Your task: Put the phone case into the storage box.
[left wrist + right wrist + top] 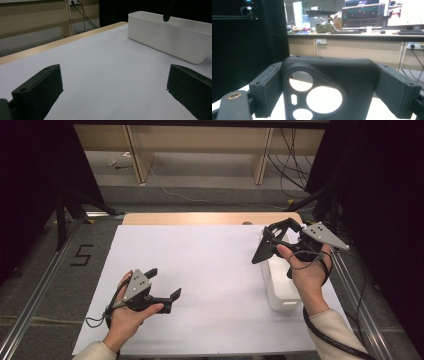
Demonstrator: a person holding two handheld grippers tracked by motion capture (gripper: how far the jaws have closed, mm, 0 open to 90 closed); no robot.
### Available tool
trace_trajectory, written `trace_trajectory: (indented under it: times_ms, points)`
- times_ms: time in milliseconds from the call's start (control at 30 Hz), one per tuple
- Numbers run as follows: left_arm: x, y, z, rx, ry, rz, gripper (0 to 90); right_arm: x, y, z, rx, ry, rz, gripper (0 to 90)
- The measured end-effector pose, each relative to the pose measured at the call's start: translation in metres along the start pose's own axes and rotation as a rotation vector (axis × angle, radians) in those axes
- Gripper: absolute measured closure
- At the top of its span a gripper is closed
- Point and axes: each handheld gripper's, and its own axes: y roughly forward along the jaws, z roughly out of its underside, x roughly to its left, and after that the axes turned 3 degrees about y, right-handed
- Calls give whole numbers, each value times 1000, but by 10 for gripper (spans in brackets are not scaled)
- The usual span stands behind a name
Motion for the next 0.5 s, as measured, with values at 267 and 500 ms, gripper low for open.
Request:
trace_trajectory:
  times_ms: [267, 500]
  points:
    - [0, 1, 0, 4, 8, -1, 0, -7, -1, 0, 5, -5, 32, 150]
    - [0, 1, 0, 3, 10, -3, 0, -12, -1, 1, 17, -14, 64, 151]
